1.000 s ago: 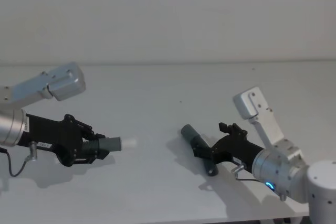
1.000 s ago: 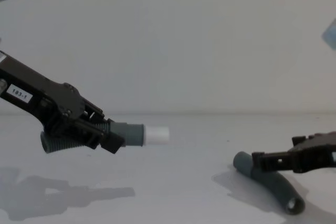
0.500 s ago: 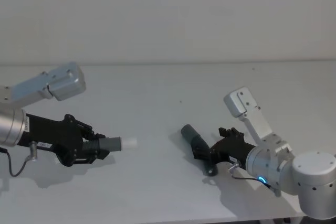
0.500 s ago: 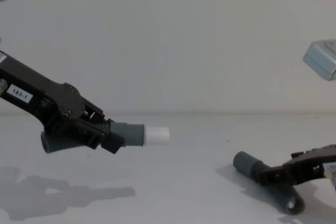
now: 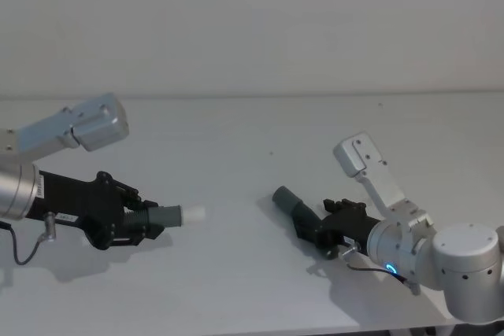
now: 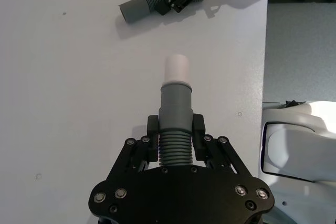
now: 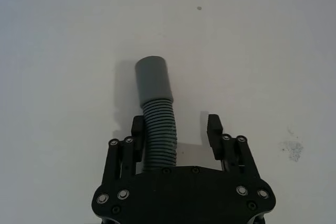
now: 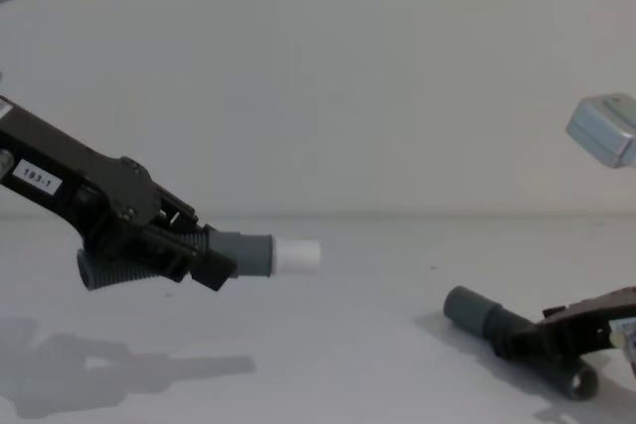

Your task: Use both hands to pick up one end of the pipe from the table, align the ends, and insert them.

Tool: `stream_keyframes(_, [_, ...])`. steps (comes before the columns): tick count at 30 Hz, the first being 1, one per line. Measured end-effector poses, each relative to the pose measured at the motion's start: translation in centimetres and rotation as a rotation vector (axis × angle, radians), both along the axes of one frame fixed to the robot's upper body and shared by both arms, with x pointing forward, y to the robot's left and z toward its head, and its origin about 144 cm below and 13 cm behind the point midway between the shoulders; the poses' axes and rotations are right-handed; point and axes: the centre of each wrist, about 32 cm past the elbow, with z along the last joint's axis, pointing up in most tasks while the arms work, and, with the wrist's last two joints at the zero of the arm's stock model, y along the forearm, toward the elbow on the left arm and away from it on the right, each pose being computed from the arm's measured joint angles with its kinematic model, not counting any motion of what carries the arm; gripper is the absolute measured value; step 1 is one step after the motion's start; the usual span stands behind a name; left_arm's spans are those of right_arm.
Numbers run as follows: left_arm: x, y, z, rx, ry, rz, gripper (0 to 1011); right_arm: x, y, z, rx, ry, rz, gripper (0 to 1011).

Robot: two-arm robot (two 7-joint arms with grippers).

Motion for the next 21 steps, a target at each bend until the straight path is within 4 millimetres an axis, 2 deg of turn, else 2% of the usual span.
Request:
stream_keyframes(1, [0.00, 0.00, 0.00, 0.000, 0.000, 0.000, 335, 0.02, 0.00, 0.00, 0.000, 0.001, 0.000, 701])
stream_keyframes(6, [0.00, 0.00, 0.00, 0.000, 0.000, 0.000, 335, 0.11, -0.02, -0.01, -0.002, 0.006, 0.003, 567])
stream_keyframes(7, [0.00, 0.00, 0.00, 0.000, 0.000, 0.000, 335, 0.14, -0.03, -0.01, -0.003, 0.007, 0.004, 503])
stream_keyframes(8, [0.00, 0.00, 0.00, 0.000, 0.000, 0.000, 335, 0.15, -0.03, -0.02, -0.003, 0.007, 0.005, 503])
stream_keyframes(13, [0.00, 0.00, 0.00, 0.000, 0.000, 0.000, 335, 0.20, -0.07, -0.05, -0.007, 0.010, 0.011, 322])
stream_keyframes(15, [0.00, 0.00, 0.00, 0.000, 0.000, 0.000, 335, 0.20, -0.07, -0.05, -0.008, 0.010, 0.013, 285])
stream_keyframes(21, [0.00, 0.00, 0.00, 0.000, 0.000, 0.000, 335, 0.28, -0.22, -0.14, -0.008, 0.002, 0.026, 264])
